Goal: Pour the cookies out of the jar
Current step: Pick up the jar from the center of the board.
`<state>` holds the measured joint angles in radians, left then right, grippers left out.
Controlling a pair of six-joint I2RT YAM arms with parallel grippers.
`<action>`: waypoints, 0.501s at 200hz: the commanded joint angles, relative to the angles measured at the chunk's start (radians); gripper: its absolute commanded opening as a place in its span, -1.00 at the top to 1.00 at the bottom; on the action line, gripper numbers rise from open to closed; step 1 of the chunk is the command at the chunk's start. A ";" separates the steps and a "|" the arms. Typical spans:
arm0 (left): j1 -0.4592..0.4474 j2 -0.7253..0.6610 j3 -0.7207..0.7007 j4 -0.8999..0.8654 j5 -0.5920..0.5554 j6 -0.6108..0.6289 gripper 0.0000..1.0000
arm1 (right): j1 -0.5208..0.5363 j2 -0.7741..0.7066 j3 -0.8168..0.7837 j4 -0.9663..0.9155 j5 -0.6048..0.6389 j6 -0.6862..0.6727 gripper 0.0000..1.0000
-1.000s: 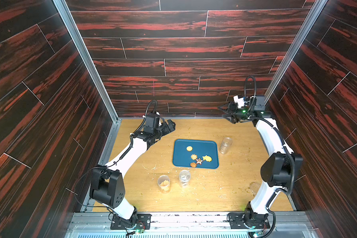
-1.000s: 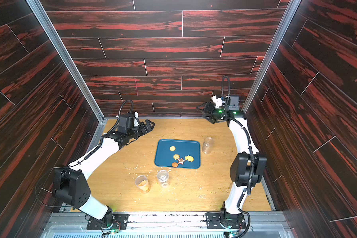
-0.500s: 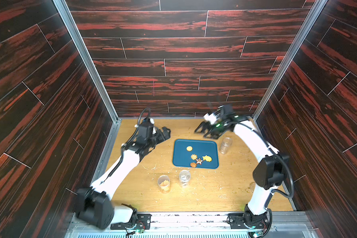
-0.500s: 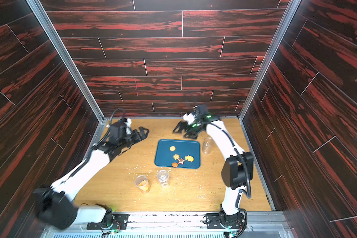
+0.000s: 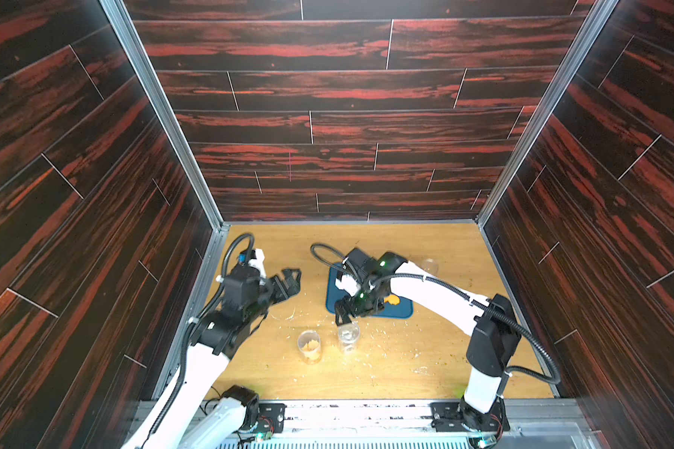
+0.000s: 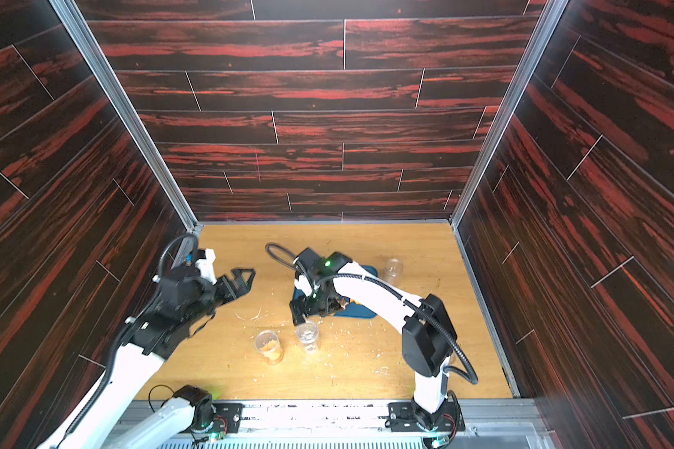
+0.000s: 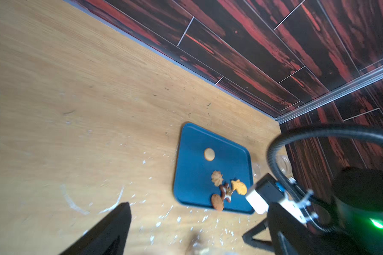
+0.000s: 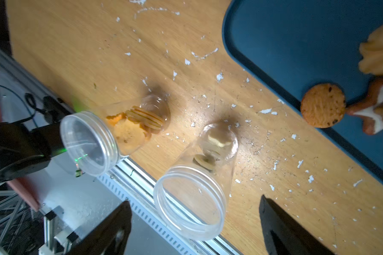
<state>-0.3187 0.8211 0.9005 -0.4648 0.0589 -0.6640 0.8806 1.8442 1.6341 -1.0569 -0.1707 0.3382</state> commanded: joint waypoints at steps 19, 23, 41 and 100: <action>0.006 -0.052 0.002 -0.142 -0.025 0.047 -1.00 | 0.029 0.030 0.003 0.010 0.064 0.035 -0.89; 0.007 -0.056 0.002 -0.144 -0.027 0.047 -1.00 | 0.034 0.034 0.004 0.009 0.068 0.035 -0.90; 0.006 -0.077 -0.005 -0.150 -0.033 0.044 -1.00 | 0.052 0.044 0.002 0.009 0.084 0.032 -0.92; 0.007 -0.097 -0.020 -0.149 -0.032 0.034 -1.00 | 0.094 0.070 -0.001 -0.020 0.152 0.034 -0.98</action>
<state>-0.3187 0.7341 0.8974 -0.5987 0.0395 -0.6319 0.9581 1.8690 1.6341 -1.0389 -0.0654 0.3656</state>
